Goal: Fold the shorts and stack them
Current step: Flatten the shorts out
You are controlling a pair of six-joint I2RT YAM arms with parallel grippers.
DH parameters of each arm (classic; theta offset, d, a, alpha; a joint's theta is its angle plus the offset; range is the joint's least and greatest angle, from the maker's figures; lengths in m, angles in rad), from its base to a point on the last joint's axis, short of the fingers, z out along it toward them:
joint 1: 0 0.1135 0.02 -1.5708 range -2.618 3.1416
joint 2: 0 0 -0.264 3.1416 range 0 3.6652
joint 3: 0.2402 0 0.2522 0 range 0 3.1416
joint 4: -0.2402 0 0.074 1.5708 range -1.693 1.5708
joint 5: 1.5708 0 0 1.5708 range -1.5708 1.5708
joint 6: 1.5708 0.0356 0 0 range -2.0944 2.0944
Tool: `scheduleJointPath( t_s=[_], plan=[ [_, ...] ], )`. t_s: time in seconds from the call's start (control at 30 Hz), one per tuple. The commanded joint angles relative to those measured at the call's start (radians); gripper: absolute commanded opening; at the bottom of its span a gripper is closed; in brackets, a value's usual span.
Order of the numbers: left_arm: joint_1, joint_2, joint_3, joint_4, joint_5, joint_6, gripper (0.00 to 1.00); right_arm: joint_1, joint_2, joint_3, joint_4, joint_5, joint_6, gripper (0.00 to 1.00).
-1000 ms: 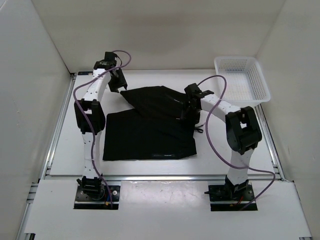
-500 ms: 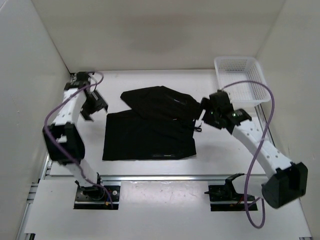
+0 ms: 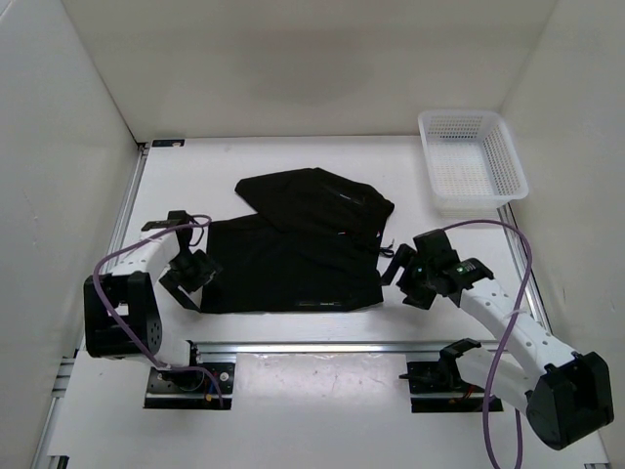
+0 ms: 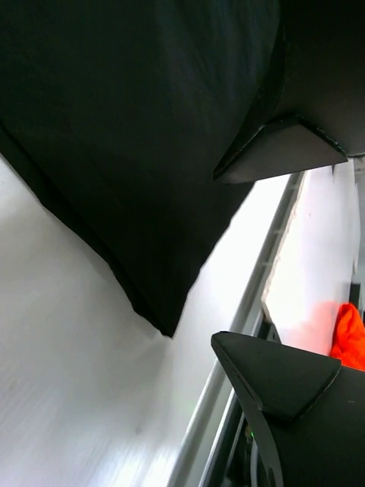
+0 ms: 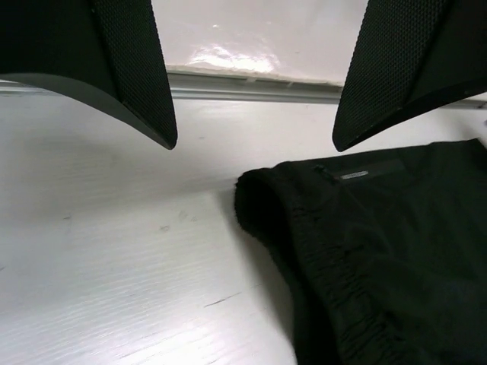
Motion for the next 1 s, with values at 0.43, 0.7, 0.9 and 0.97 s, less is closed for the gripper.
scheduleJointPath(
  t_s=[0.43, 0.7, 0.9, 0.97],
  plan=[
    [0.008, 0.125, -0.073, 0.161, 0.014, -0.081, 0.44, 0.007, 0.046, -0.098, 0.212, -0.113, 0.127, 0.84],
    [0.008, 0.122, -0.073, 0.171, 0.032, -0.061, 0.1, 0.063, 0.147, -0.127, 0.342, -0.098, 0.172, 0.7],
    [0.008, 0.09, -0.064, 0.171, 0.041, -0.061, 0.1, 0.159, 0.287, -0.07, 0.362, -0.017, 0.228, 0.52],
    [0.008, 0.069, -0.064, 0.161, 0.041, -0.061, 0.1, 0.174, 0.287, -0.061, 0.336, 0.038, 0.239, 0.33]
  ],
)
